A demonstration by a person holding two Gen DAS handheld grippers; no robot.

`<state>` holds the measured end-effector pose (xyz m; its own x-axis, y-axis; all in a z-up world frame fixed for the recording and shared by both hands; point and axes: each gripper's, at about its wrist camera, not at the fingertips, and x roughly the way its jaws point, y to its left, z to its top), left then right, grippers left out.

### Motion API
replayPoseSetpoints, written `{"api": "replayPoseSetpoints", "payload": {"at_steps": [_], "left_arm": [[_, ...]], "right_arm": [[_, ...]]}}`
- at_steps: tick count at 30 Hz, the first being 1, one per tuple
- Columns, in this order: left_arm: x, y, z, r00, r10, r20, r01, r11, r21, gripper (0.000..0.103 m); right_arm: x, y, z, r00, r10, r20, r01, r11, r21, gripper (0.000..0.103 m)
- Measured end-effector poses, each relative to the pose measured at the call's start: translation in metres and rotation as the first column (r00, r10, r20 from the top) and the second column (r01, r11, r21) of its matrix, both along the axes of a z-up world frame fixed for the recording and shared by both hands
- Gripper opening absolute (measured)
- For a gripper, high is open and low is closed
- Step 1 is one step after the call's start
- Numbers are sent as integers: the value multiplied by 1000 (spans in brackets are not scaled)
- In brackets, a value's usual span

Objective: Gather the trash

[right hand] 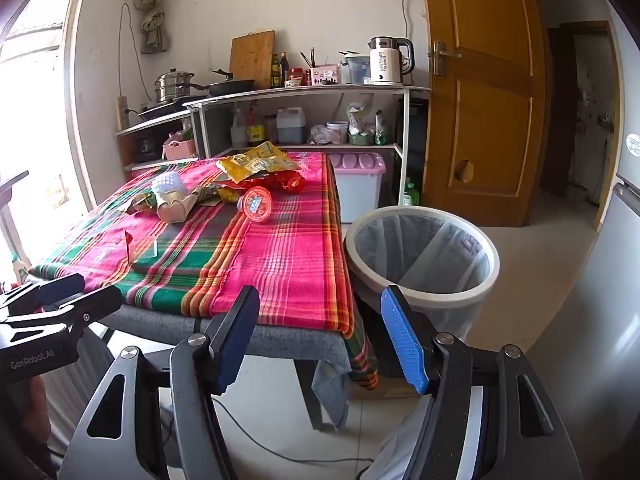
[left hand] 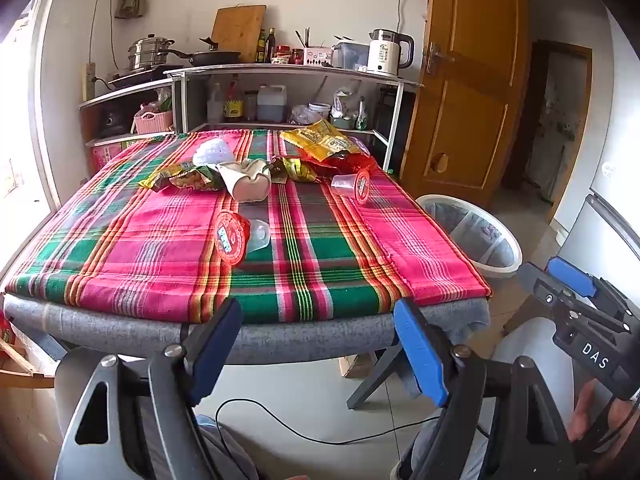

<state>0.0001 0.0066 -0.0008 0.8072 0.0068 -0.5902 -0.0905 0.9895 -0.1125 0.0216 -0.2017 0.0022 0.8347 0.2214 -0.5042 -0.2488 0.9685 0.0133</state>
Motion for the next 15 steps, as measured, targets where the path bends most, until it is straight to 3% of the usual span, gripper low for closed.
{"api": "replayPoseSetpoints", "payload": {"at_steps": [15], "left_arm": [[-1, -2, -5, 1000, -1, -4, 1, 1000, -2, 80]], "right_arm": [[3, 3, 1, 1000, -2, -1, 2, 1000, -7, 64]]}}
